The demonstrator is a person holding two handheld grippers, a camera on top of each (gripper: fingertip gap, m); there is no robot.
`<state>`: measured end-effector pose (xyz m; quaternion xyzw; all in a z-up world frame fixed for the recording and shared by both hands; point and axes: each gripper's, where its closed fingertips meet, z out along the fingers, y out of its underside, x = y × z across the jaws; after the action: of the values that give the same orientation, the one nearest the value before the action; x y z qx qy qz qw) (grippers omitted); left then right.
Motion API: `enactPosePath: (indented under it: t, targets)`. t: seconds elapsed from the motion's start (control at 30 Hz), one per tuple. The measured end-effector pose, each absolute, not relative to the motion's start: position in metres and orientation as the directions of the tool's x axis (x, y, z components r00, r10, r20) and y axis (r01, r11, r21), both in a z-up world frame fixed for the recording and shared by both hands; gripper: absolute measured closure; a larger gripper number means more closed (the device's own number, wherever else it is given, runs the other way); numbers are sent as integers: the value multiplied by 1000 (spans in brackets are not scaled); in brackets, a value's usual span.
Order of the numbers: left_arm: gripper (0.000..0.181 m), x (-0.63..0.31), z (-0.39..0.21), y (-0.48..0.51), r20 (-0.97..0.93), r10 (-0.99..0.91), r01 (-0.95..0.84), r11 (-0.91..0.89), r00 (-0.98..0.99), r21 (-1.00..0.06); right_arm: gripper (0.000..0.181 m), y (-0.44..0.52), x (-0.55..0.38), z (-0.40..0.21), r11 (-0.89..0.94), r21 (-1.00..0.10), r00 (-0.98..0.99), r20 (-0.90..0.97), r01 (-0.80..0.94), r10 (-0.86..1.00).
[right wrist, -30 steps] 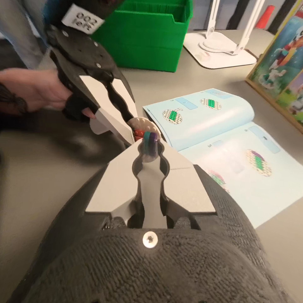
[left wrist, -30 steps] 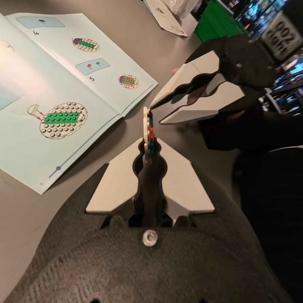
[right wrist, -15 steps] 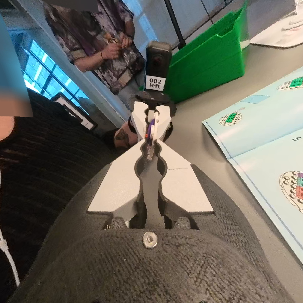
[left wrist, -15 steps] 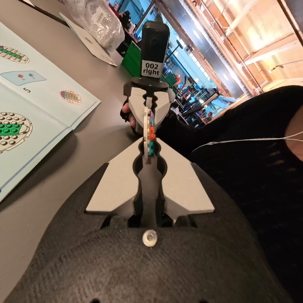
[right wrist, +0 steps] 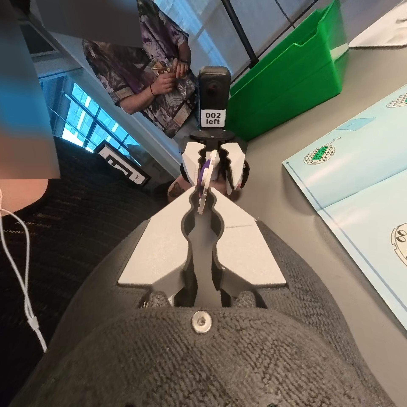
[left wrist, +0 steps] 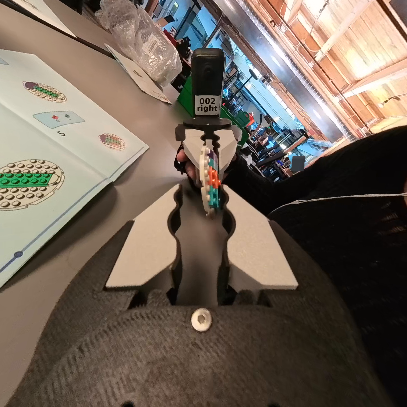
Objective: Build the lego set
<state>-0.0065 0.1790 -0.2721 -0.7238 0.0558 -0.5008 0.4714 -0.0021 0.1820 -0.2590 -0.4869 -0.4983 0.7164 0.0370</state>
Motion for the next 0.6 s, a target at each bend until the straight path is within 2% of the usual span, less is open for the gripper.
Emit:
enactPosePath:
  t: [0.27,0.4,0.47,0.6]
  targets:
    - [149,-15,-265,176,695,-560,438,-540,451,-719,176,193,-1,-255,-545,-737,-513,-673,401,533]
    - [161,-14,-259,176,736,-566,481,-560,372,-674,176,187,0,-258,-525,-738,-522,-673,424,524]
    - [175,-12,-260,174,743,-567,470,-578,357,-667,176,184,0,-260,-502,-749,-524,-662,432,536]
    - [175,-18,-264,182,743,-524,490,-558,418,-669,173,193,-7,-265,-470,-790,-470,-613,395,635]
